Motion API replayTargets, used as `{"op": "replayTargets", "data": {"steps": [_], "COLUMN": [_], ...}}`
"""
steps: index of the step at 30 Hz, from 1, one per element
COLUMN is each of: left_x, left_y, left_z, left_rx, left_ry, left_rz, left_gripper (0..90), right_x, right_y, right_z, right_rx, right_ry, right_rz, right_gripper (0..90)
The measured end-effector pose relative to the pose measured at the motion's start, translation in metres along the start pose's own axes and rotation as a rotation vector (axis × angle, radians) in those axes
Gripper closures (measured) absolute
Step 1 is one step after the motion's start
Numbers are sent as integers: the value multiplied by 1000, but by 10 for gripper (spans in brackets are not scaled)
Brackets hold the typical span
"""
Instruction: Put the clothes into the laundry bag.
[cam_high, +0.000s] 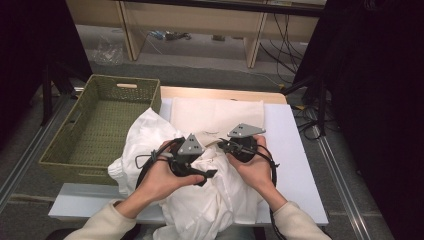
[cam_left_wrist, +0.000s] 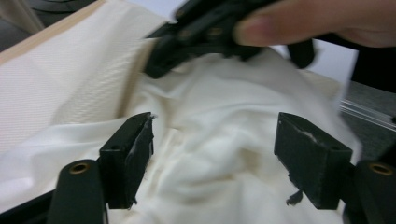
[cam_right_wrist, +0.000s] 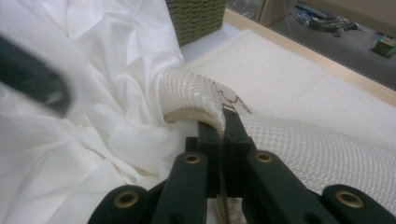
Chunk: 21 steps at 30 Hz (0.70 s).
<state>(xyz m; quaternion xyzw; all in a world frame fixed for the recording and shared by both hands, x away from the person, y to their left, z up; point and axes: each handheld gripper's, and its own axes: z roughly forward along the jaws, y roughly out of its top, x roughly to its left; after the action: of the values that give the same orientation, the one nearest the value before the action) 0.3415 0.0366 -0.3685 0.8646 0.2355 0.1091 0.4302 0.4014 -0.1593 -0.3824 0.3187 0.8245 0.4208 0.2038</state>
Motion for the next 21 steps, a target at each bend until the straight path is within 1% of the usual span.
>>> {"op": "replayTargets", "data": {"steps": [1, 2, 3, 4, 5, 6, 7, 9, 10, 11, 12, 13, 14, 15, 16, 17, 18, 19, 20, 21], "left_x": [-4, -7, -8, -8, -6, -4, -3, -2, -2, -2, -2, -3, -1, -1, 1, 2, 3, 4, 5, 5], "left_y": [-4, -8, -15, -19, -24, -26, -26, -24, -23, -23, -23, -23, -23, -22, -20, -18, -16, -12, -6, -1], "left_z": [6, 13, 27, 36, 48, 57, 63, 73, 75, 80, 82, 84, 84, 83, 80, 78, 72, 65, 56, 50], "left_rx": [28, 51, 108, 131, 162, 177, 192, 212, 224, 233, 241, 240, 238, 235, 221, 201, 171, 145, 119, 96], "left_ry": [2, 18, 40, 46, 59, 76, 95, 104, 107, 118, 124, 134, 146, 132, 123, 122, 128, 135, 144, 153], "left_rz": [20, 30, 59, 62, 65, 72, 71, 70, 82, 100, 106, 99, 106, 86, 75, 57, 47, 44, 55, 60], "left_gripper": [230, 225, 220, 220, 224, 243, 269, 338, 410, 478, 542, 608, 667, 694, 721, 736, 745, 748, 749, 750], "right_x": [0, 0, -1, 1, 2, 2, 1, 1, 2, 1, 1, 1, 1, 0, 1, 1, 1, 1, 3, 3], "right_y": [0, 0, 0, 0, 0, 0, -1, -2, -2, -2, -3, -3, -3, -3, -3, -3, -2, -1, 1, 3], "right_z": [0, -1, -1, -2, -2, -2, -2, -1, 0, 0, 0, 0, 0, -1, -1, -2, -2, -3, -4, -7], "right_rx": [0, 4, 0, 5, 12, 3, -1, 12, 14, 15, 17, 18, 15, 15, 11, 6, 9, 3, -4, -13], "right_ry": [-4, -3, -12, -8, -2, -9, -10, 5, 5, 2, 7, 8, 7, 7, 3, 5, 7, 8, 16, 12], "right_rz": [2, 3, -13, 1, 11, -4, -17, 0, 10, 5, 6, 10, 5, 4, 7, 1, 10, 0, 8, 2], "right_gripper": [892, 892, 892, 892, 892, 892, 892, 892, 892, 892, 892, 892, 892, 893, 892, 892, 892, 892, 892, 892]}}
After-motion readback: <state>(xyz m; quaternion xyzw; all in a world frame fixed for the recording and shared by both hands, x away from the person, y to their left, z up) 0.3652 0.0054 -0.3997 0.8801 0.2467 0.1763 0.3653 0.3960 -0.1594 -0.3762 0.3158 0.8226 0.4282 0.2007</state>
